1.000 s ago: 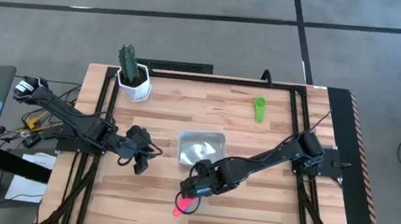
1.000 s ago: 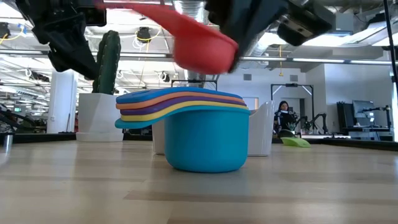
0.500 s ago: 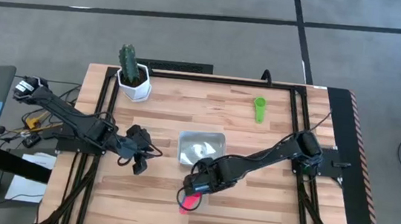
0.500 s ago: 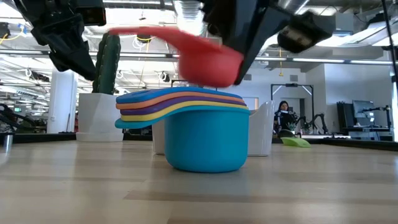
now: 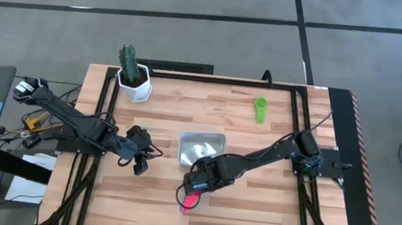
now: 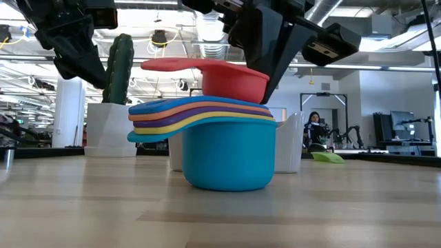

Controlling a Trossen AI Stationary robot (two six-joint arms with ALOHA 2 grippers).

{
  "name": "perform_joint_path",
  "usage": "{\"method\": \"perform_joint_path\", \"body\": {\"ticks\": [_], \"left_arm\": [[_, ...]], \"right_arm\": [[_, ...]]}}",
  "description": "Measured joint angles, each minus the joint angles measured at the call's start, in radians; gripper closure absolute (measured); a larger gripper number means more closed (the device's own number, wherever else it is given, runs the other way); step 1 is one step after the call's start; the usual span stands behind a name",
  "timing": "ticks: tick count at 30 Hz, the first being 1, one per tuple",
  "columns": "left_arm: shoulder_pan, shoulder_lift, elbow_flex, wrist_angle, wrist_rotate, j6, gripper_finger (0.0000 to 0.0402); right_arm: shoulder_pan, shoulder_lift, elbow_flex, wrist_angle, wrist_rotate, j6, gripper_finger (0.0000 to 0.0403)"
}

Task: Nest measuring cups in basket
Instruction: Stack the red measuring cup on top of the blue measuring cup, then stack the green measuring cup on top of the red measuring cup

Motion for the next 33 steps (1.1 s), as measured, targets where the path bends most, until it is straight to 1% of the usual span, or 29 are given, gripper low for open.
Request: {"method": "perform_joint_path", "body": {"ticks": [5, 8, 19, 24, 29, 33], "left_arm": [[0.000, 0.000, 0.000, 0.000, -0.002, -0.003, 0.0295], [0.000, 0.000, 0.000, 0.000, -0.009, -0.003, 0.0295], [0.000, 0.000, 0.000, 0.000, -0.015, -0.003, 0.0295], [0.000, 0.000, 0.000, 0.000, -0.015, -0.008, 0.0295], [0.000, 0.000, 0.000, 0.000, 0.004, -0.006, 0.0295], [0.000, 0.000, 0.000, -0.001, 0.030, 0.019, 0.0295]], "right_arm": [[0.000, 0.000, 0.000, 0.003, 0.000, 0.000, 0.0380], [0.005, 0.000, 0.000, 0.003, -0.001, 0.001, 0.0370], [0.011, 0.000, 0.000, 0.004, -0.002, 0.063, 0.0298], [0.014, 0.000, 0.000, 0.003, 0.000, 0.070, 0.0274], [0.016, -0.004, 0.000, 0.003, 0.005, 0.077, 0.0261], [0.023, -0.037, 0.000, 0.003, 0.009, 0.055, 0.0260]]}}
